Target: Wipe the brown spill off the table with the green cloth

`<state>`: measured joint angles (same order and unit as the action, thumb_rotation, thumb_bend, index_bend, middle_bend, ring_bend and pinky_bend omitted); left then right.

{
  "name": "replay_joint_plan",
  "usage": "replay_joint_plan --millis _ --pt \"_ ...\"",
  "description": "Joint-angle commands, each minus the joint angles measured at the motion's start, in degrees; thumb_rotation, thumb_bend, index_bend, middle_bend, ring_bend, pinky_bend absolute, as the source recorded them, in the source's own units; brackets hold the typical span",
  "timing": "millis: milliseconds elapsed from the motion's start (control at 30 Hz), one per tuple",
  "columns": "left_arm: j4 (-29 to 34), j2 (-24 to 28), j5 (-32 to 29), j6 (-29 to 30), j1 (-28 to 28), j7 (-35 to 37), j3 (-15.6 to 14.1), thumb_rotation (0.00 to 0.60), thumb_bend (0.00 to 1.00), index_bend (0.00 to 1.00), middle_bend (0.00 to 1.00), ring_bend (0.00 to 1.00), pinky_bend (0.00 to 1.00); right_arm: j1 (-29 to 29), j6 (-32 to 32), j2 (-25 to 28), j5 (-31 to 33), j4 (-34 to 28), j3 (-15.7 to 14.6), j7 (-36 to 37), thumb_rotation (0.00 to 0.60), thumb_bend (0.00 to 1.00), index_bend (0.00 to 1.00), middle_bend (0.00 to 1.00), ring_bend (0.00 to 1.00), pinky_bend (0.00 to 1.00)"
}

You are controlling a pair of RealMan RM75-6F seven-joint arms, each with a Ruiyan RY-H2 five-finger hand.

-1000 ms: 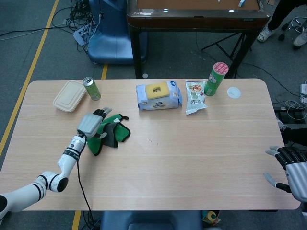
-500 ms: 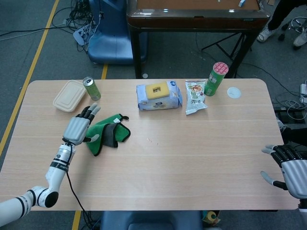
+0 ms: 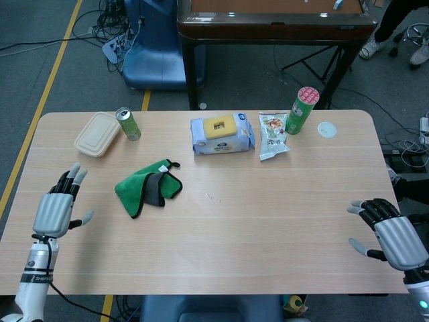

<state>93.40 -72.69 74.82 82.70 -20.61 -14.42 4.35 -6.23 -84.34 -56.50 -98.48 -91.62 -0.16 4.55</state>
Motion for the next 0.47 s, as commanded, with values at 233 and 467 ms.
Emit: replay_joint_plan --millis 233,467 --pt "3.97 2.86 6.57 11.40 9.82 -0.50 -5.01 0.600 0.19 0.07 0.02 0.08 0.30 -1.49 -0.21 -0.90 -1.89 -0.02 -0.03 -0.93 0.600 0.30 0.29 0.26 0.21 0.17" --pt "4.63 2.66 8.94 15.29 14.46 -0.81 -6.68 0.600 0.19 0.08 0.02 0.08 0.30 -1.38 -0.62 -1.41 -0.59 -0.71 0.39 -2.41 0.600 0.30 0.29 0.26 0.21 0.17"
